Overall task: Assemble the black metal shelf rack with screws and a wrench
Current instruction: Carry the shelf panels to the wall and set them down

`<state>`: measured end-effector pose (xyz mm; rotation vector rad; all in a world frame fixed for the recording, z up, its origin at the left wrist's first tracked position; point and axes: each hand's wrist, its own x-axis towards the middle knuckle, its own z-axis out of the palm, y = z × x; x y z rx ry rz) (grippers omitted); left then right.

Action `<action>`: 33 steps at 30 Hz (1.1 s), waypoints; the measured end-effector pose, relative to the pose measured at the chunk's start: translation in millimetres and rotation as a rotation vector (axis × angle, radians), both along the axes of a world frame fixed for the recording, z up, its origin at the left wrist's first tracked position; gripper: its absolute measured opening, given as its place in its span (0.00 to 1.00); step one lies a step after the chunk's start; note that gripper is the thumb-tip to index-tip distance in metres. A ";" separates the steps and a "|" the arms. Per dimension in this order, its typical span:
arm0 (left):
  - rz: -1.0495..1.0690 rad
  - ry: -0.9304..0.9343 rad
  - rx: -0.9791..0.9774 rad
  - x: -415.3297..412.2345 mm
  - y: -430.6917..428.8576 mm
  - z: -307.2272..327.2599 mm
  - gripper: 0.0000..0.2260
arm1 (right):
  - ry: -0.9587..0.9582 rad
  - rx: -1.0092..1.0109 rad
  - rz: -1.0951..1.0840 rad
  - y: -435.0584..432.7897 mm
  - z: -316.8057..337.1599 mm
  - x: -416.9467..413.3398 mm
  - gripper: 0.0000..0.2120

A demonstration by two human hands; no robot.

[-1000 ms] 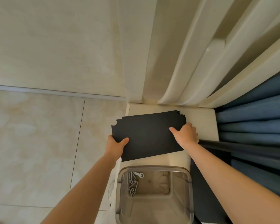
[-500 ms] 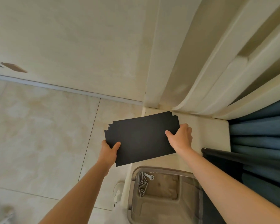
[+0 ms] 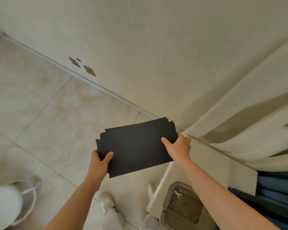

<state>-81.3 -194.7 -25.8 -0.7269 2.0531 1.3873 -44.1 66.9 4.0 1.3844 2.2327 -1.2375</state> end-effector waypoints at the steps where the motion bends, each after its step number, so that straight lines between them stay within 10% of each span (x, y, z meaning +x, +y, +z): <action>1: 0.027 0.019 0.004 -1.8 -17.1 10.8 0.14 | 0.019 -0.008 0.022 -15.7 12.0 -7.9 0.25; 17: 0.400 0.155 -0.070 -10.1 -300.7 152.0 0.15 | 0.111 -0.095 0.268 -309.3 147.0 -93.0 0.31; 33: 0.705 0.077 -0.071 -140.9 -395.4 165.5 0.14 | 0.013 0.016 0.597 -435.6 171.5 -293.8 0.33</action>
